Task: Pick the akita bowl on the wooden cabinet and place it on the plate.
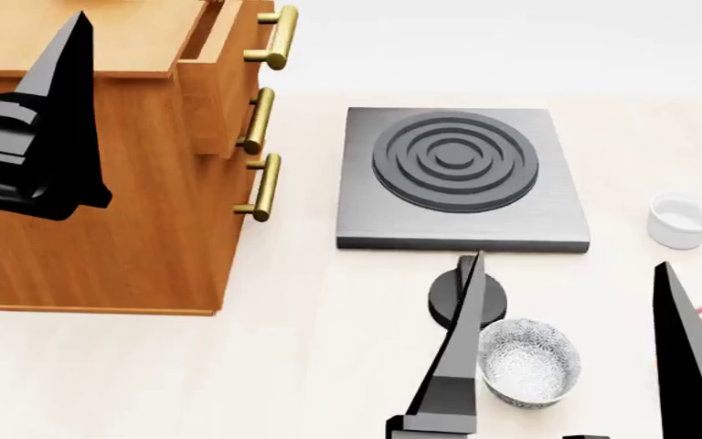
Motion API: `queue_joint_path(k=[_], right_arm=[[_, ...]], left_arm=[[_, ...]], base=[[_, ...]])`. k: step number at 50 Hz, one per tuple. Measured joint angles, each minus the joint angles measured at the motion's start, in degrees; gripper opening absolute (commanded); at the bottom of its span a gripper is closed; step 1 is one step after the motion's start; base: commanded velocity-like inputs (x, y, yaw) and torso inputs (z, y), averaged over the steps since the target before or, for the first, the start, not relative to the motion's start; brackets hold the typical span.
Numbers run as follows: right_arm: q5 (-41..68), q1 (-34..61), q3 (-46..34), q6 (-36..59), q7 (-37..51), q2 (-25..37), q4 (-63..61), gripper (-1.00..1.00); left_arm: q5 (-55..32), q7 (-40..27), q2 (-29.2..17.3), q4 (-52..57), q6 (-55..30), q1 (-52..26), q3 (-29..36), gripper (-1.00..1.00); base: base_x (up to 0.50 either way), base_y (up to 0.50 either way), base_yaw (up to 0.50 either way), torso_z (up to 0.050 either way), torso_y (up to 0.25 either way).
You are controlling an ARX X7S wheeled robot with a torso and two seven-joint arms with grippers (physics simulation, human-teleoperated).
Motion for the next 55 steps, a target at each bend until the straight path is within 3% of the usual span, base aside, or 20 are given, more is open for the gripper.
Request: queue_joint_path(k=[16,46,55], right_arm=[[0.8,0.4,-0.5,0.6,1.2,0.6,0.3,1.00],[2.8,0.6,-1.3,-0.5,2.9,2.9,0.3,1.00],[4.2,0.5,-1.1,-1.2,3.5,3.2,0.3,1.00]], left_arm=[[-1.0,-0.9,-0.7,-0.2,0.5,-0.1,0.3,1.00],[-3.7,-2.8,-1.6,0.2,1.3,-0.2,0.8,1.00],[-4.2,-3.2,-2.0,0.2,1.7,-0.1,1.2,1.00]], base=[[0.00,0.10,0.00,0.000,0.000],[0.39,0.01,0.00,0.000,0.001],[0.00,0.00,0.00,0.000,0.000]])
